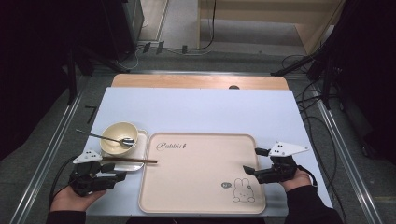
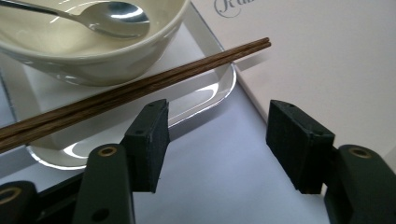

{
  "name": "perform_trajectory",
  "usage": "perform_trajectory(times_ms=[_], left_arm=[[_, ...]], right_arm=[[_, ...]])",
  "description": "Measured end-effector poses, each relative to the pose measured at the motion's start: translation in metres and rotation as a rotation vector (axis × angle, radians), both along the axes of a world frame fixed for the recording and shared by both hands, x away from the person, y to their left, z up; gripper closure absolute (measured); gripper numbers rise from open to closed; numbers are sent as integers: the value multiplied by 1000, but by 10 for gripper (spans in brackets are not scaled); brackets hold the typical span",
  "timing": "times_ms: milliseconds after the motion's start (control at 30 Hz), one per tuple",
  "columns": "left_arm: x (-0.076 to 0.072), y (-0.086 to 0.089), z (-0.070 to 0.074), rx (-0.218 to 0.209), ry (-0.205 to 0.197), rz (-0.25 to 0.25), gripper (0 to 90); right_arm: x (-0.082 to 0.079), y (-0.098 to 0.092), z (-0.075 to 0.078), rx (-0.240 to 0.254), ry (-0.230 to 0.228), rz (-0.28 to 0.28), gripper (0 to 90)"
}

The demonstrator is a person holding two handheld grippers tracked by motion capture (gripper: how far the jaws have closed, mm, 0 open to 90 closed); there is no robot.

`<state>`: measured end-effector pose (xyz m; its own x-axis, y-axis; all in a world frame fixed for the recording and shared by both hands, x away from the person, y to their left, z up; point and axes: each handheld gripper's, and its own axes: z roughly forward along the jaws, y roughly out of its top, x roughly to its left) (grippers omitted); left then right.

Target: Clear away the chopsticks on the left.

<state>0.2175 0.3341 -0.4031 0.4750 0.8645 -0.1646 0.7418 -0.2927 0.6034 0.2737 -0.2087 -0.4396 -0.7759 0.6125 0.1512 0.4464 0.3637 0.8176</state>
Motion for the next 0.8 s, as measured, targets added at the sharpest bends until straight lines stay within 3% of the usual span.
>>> perform_trajectory(times_ms=[133, 300, 400, 433, 467, 500, 533, 600, 667, 733, 800], left_arm=[[2, 5, -1, 30, 21, 33, 440], [5, 11, -1, 6, 37, 52, 483], [7, 14, -1, 12, 31, 56, 489], [9, 18, 1, 26, 41, 79, 492], [9, 18, 1, 26, 41, 79, 522], [14, 25, 1, 10, 82, 103, 548], [15, 28, 1, 13, 87, 115, 560], [16, 31, 1, 49, 88, 138, 643], [19, 34, 2, 57, 110, 160, 753], [21, 36, 2, 51, 128, 154, 868], [25, 38, 1, 49, 144, 158, 900]], right_arm=[[0, 0, 0, 0, 2, 0, 182], [0, 1, -1, -5, 3, -1, 181], [0, 1, -1, -5, 1, 0, 181], [0, 1, -1, -8, 0, -1, 181], [0, 1, -1, -8, 0, -1, 181], [0, 1, -1, -6, 1, -1, 181], [0, 1, -1, -5, 2, -1, 181], [0, 1, -1, -6, 1, -2, 180], [0, 1, -1, -8, 0, -2, 180], [0, 2, -1, -11, 0, -6, 180], [0, 2, -1, -19, -7, -14, 180]])
